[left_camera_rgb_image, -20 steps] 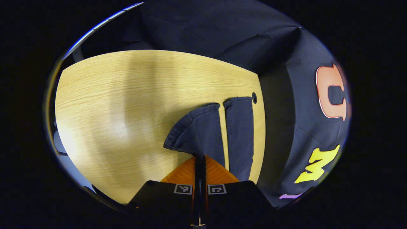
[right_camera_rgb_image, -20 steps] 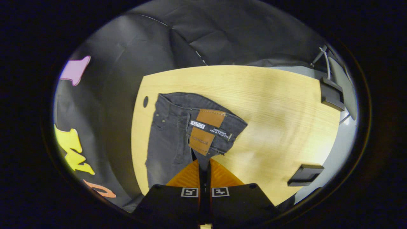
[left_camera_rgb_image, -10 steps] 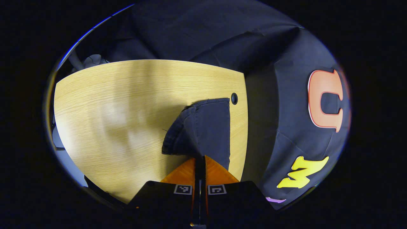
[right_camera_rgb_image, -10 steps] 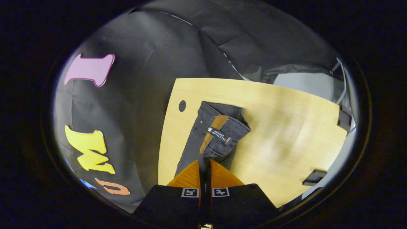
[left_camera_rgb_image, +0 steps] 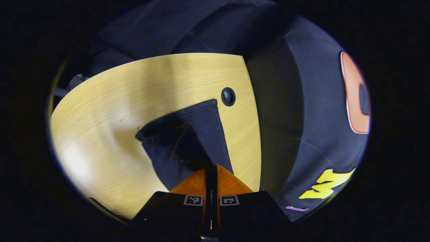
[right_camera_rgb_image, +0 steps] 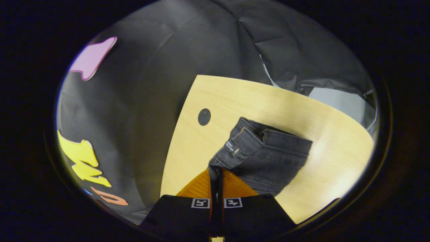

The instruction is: Grasp the waist and the cuffs of the jeans and fold them to make the two legs overlap; first hold the waist and fold one-third of the jeans toward the cuffs, then hold the cuffs and fold the remaining one-third in the same direction to finish folding.

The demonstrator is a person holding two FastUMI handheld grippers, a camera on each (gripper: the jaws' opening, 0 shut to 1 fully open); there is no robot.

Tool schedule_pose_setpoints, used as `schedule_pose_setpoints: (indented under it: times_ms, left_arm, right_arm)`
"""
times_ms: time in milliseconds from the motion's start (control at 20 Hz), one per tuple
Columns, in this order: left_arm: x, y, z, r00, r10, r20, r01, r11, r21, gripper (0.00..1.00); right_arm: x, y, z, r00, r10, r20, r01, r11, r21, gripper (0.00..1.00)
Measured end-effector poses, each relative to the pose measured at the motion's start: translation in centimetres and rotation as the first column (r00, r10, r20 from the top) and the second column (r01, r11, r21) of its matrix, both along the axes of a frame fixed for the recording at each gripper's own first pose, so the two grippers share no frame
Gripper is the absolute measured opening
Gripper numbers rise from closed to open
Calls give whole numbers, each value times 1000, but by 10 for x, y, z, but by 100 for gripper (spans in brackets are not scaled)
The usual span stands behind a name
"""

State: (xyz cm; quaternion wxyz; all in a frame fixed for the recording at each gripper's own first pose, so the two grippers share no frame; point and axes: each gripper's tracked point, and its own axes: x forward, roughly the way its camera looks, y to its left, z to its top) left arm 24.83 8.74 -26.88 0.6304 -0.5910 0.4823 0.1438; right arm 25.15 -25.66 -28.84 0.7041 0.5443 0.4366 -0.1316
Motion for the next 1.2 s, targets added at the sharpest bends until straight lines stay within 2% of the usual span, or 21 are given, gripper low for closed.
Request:
schedule_pose_setpoints:
  times_ms: [150,450,550,650,750,850,950,1000,1100,1200]
  left_arm:
    - [27,-12,-21,1000,-8,-18,8,1000,-19,4]
    - [42,-15,-60,996,-64,-61,66,997,40,6]
    - [43,-15,-58,997,-59,-52,62,997,48,16]
    - [50,-13,-53,998,-52,-24,53,998,41,46]
    - [57,-11,-40,998,-61,-4,62,997,56,72]
    - [61,-2,-27,996,-89,-18,90,990,105,97]
    - [69,12,-7,995,-97,-3,97,984,151,98]
    - [74,18,7,995,-102,14,98,981,169,99]
    - [84,29,41,992,-114,46,102,973,208,99]
    - [71,35,70,984,-136,112,103,959,263,99]
  right_arm:
    - [16,2,-31,999,-12,-31,12,1000,22,0]
    - [33,8,-65,997,30,-75,-32,999,-25,0]
    - [36,10,-64,997,42,-63,-45,998,-37,9]
    - [35,11,-62,997,40,-59,-42,998,-39,12]
    - [37,14,-52,999,22,-32,-22,1000,-22,31]
    - [40,15,-41,1000,1,0,-1,1000,-19,59]
    - [34,13,-30,1000,2,8,-1,998,-57,87]
    - [33,11,-22,1000,10,25,-8,997,-73,96]
    - [26,9,2,998,20,67,-13,994,-107,96]
    - [14,3,27,992,54,113,-32,983,-180,97]
